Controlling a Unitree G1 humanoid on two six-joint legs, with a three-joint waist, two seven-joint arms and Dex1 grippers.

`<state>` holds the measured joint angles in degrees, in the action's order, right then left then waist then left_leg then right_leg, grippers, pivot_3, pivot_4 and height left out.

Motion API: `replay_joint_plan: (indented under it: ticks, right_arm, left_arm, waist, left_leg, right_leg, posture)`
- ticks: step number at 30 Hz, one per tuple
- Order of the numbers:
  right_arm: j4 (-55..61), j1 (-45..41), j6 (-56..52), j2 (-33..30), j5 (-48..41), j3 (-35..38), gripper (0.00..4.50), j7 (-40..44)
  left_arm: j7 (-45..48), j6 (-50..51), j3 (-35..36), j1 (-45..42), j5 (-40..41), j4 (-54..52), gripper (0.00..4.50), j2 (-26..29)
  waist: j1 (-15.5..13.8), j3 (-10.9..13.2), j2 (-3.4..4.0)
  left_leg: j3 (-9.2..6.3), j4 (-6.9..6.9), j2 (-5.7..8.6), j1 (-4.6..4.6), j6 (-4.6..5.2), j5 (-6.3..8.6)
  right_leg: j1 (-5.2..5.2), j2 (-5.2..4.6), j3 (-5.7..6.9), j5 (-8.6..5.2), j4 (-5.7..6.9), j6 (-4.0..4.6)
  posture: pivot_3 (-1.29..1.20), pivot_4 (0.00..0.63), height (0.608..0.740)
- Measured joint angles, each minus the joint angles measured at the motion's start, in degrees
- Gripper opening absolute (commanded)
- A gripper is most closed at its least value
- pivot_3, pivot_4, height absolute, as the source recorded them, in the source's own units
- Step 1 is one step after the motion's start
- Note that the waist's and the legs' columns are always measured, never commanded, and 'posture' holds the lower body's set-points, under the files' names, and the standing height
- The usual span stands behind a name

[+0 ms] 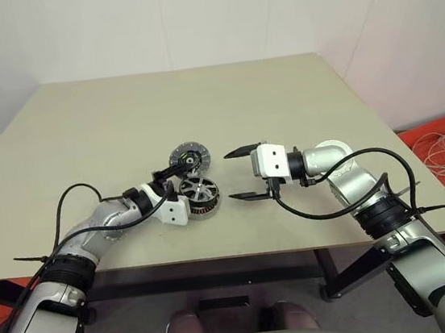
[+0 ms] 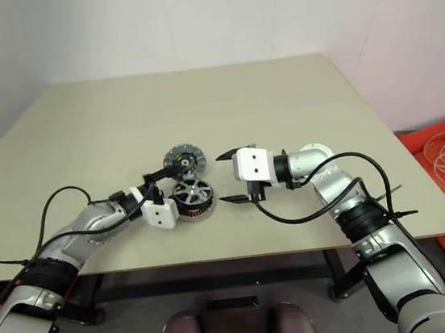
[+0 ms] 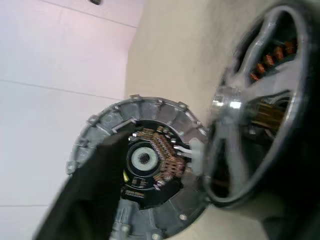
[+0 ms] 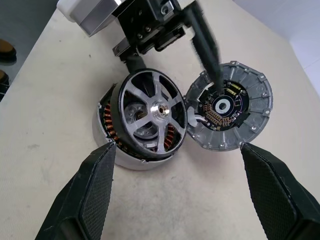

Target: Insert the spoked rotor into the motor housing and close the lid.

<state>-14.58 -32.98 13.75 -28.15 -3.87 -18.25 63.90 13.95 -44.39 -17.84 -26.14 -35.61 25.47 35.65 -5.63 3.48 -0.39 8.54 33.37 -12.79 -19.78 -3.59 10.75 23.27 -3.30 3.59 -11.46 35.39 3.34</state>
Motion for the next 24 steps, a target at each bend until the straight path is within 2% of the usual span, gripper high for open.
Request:
replay_joint_plan:
  ticks: [7,18,24]
  right_arm:
    - [0.79,0.18,-0.39,0.09,-0.26,0.00,4.50,0.07]
    - [0.83,0.17,-0.44,0.37,-0.36,0.00,4.50,0.85]
    - [0.83,0.17,-0.44,0.56,-0.36,0.00,4.50,1.01]
  left_arm:
    - [1.23,1.37,0.02,1.06,0.73,-3.62,4.47,1.05]
    - [10.74,1.24,0.80,1.85,9.23,-4.91,4.47,8.39]
    - [14.07,1.27,1.85,1.74,12.38,-4.92,4.47,9.33]
  waist:
    - [0.10,0.00,0.00]
    - [0.05,0.00,0.01]
    - [0.04,0.00,0.01]
  left_leg:
    - [0.00,0.00,-0.02,-0.04,0.00,0.00]
    - [0.00,0.00,0.00,0.04,0.00,0.00]
    - [0.00,0.00,0.00,0.04,0.00,0.00]
  right_leg:
    - [0.04,0.01,0.00,0.00,0.01,0.00]
    - [0.04,0.00,0.00,0.00,0.03,0.00]
    - [0.04,0.00,0.00,0.00,0.04,0.01]
  posture:
    - [0.00,0.000,0.740]
    - [0.00,0.000,0.740]
    - [0.00,0.000,0.740]
